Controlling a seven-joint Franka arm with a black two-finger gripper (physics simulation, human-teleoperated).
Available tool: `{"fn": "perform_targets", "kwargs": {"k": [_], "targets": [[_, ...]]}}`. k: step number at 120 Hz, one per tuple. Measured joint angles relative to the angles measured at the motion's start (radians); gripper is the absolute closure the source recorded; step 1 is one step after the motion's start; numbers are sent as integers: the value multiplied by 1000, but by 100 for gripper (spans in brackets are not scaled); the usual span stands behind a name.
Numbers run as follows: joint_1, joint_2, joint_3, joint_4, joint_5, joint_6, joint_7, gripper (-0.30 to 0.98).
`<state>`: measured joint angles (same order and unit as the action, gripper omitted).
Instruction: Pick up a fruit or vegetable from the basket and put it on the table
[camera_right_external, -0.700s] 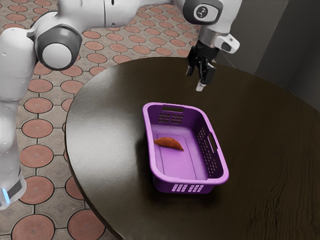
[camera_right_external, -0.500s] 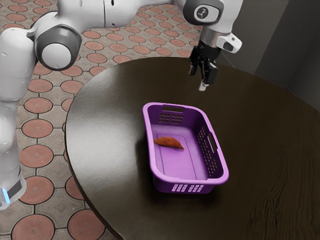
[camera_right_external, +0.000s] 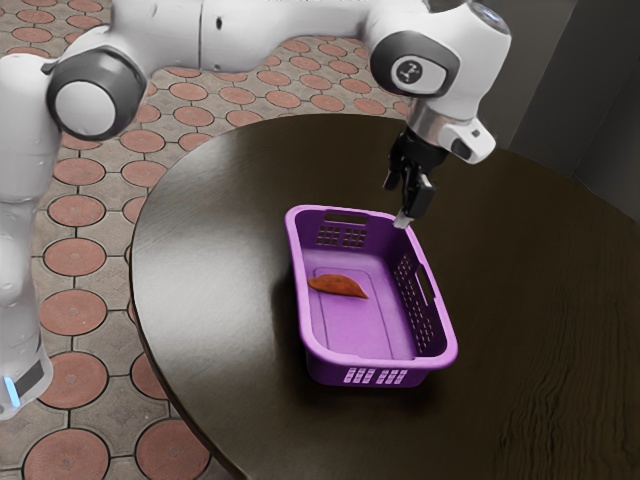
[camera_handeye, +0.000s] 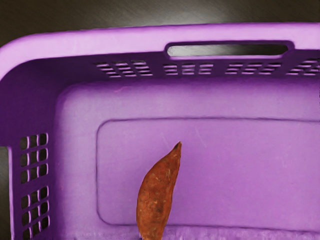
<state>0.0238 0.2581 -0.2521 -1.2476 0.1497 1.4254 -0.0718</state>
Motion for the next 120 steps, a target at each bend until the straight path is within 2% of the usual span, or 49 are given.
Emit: {"fn": "perform_targets", "kwargs": {"k": [29, 52, 83, 120], "targets": [[-15, -113, -1, -253, 12, 113, -16, 0], [-15, -132, 0, -283, 10, 159, -41, 0], [-16, -166, 7, -399, 6, 220, -68, 0], [-15, -163, 7, -437, 5, 255, -92, 0]]}}
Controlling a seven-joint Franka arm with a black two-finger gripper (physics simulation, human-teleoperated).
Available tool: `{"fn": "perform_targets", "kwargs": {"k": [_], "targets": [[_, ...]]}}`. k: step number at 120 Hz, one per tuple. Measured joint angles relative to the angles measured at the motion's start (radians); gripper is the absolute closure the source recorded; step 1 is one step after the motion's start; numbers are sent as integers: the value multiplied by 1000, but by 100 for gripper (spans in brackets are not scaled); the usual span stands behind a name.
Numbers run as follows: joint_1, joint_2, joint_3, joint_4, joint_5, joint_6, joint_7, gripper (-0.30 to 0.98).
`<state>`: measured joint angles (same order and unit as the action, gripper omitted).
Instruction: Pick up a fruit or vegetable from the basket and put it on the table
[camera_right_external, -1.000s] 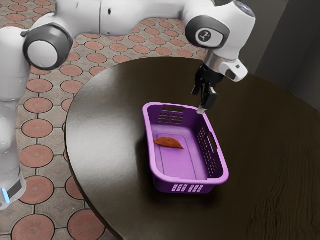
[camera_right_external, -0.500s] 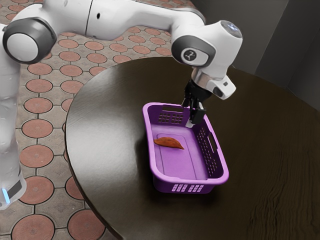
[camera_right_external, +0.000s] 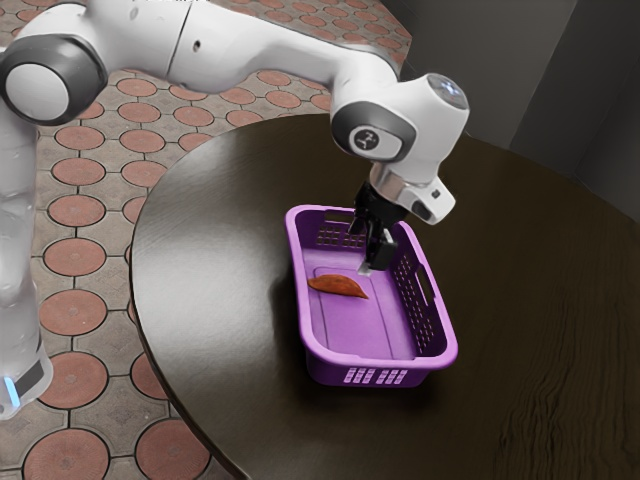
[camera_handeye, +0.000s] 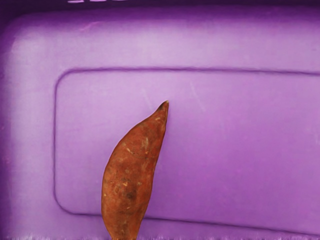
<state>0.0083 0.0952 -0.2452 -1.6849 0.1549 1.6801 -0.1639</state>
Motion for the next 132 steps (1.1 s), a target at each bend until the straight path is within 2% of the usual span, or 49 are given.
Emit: {"fn": "perform_targets", "kwargs": {"k": [41, 86, 132], "targets": [[7, -13, 28, -93, -5, 61, -15, 0], [14, 4, 83, -126, -108, 139, 44, 0], [7, 27, 72, -144, -109, 170, 87, 0]]}}
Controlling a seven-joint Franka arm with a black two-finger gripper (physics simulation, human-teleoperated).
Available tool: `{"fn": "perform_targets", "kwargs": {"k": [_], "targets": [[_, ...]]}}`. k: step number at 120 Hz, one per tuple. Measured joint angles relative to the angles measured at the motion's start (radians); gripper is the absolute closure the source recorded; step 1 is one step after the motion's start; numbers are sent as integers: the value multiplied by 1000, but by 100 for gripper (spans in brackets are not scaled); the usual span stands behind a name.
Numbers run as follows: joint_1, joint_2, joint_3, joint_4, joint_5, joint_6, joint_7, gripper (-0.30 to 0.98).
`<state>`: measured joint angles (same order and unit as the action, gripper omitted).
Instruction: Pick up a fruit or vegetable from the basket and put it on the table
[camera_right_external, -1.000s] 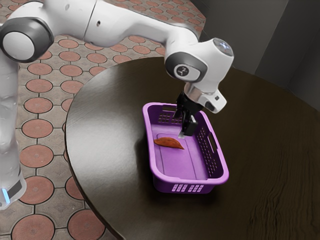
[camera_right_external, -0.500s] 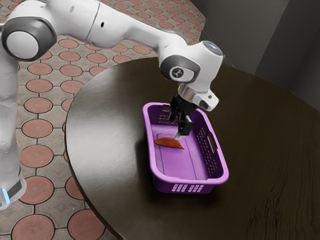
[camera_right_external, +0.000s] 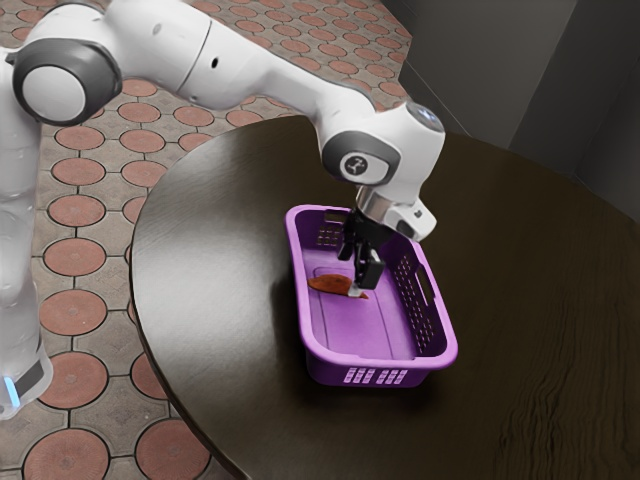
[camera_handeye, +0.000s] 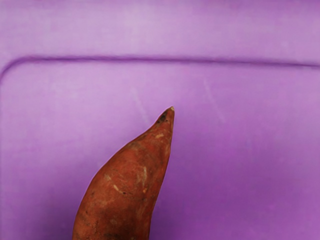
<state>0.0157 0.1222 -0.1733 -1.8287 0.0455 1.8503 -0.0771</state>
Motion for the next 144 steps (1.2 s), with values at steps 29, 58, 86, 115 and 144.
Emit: {"fn": "perform_targets", "kwargs": {"k": [29, 58, 86, 115, 144], "targets": [[0, 17, 0, -2, 20, 3, 16, 0], [2, 33, 4, -2, 35, 2, 27, 0], [3, 52, 5, -2, 47, 2, 34, 0], [3, 66, 6, -1, 52, 3, 39, 0], [4, 78, 6, 0, 53, 4, 42, 0]]}}
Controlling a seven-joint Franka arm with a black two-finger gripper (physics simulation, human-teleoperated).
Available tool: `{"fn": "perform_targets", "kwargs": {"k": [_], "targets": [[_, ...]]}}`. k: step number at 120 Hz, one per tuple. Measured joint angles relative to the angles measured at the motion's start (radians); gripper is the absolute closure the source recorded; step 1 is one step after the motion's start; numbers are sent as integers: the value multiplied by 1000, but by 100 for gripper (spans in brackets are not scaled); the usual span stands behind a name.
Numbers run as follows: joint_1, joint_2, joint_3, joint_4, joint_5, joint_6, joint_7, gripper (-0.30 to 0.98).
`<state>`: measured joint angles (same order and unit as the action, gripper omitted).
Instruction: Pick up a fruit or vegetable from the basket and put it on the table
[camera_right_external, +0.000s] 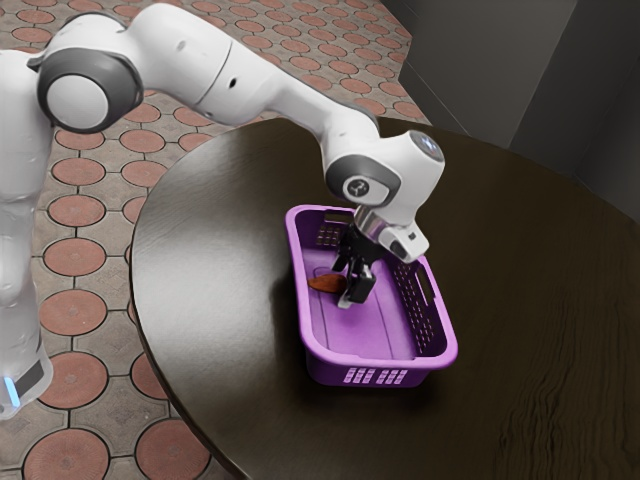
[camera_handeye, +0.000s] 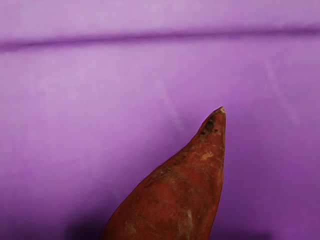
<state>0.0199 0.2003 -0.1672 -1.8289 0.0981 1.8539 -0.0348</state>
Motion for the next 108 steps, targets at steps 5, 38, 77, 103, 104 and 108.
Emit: {"fn": "perform_targets", "kwargs": {"k": [5, 38, 77, 103, 104, 108], "targets": [[0, 1, 0, 0, 0, 0, 0, 0], [-1, 1, 0, 0, 1, 0, 2, 16], [-1, 1, 0, 0, 13, 0, 0, 44], [-1, 2, 0, 0, 17, -1, -9, 50], [-1, 2, 0, 0, 17, -1, -9, 50], [-1, 1, 0, 0, 17, -1, -10, 50]]}}
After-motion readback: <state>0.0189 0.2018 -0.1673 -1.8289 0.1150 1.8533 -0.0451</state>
